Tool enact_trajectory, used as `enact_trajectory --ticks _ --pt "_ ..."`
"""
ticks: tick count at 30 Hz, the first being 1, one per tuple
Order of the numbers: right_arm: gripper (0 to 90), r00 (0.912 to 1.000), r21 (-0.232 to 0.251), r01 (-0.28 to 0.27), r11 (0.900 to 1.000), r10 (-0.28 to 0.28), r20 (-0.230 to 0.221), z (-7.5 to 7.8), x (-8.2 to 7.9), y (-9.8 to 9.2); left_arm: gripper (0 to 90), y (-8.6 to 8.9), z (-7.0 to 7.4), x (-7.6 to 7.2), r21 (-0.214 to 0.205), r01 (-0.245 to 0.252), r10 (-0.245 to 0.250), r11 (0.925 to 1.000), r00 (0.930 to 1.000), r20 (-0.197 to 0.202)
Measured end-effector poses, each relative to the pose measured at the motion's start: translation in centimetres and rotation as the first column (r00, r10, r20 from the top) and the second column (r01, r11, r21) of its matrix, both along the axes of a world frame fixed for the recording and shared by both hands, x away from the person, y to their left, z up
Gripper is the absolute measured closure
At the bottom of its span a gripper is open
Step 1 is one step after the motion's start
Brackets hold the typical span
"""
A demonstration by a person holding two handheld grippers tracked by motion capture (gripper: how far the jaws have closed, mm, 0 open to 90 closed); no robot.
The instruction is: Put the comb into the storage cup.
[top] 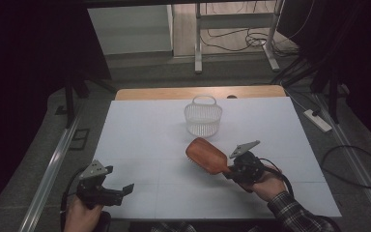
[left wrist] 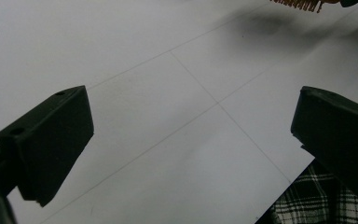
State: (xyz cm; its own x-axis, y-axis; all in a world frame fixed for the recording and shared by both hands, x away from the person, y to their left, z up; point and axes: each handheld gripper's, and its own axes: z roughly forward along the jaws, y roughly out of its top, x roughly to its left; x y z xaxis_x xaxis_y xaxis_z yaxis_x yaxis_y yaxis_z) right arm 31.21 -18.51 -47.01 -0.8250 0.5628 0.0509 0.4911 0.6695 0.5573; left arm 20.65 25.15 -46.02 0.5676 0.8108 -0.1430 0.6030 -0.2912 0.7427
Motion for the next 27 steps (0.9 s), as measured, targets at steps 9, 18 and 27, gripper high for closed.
enact_trajectory --ticks 9,18,27 --pt "72.0 0.9998 0.033 0.007 0.9994 -0.008 0.019 0.7 -0.1 -0.3 0.0 -0.2 0.3 0.6 -0.043 0.011 -0.011 0.999 0.9999 0.009" --pt "72.1 0.999 0.06 0.014 0.9981 -0.016 0.041 1.2 -0.2 -0.4 0.0 -0.9 0.6 1.6 -0.069 0.029 -0.028 0.9972 0.9995 0.013" --pt "72.0 0.9978 0.099 0.021 0.9949 -0.027 0.06 1.7 -0.2 -0.7 0.0 -1.9 1.3 2.8 -0.078 0.055 -0.053 0.9954 0.9982 0.029"
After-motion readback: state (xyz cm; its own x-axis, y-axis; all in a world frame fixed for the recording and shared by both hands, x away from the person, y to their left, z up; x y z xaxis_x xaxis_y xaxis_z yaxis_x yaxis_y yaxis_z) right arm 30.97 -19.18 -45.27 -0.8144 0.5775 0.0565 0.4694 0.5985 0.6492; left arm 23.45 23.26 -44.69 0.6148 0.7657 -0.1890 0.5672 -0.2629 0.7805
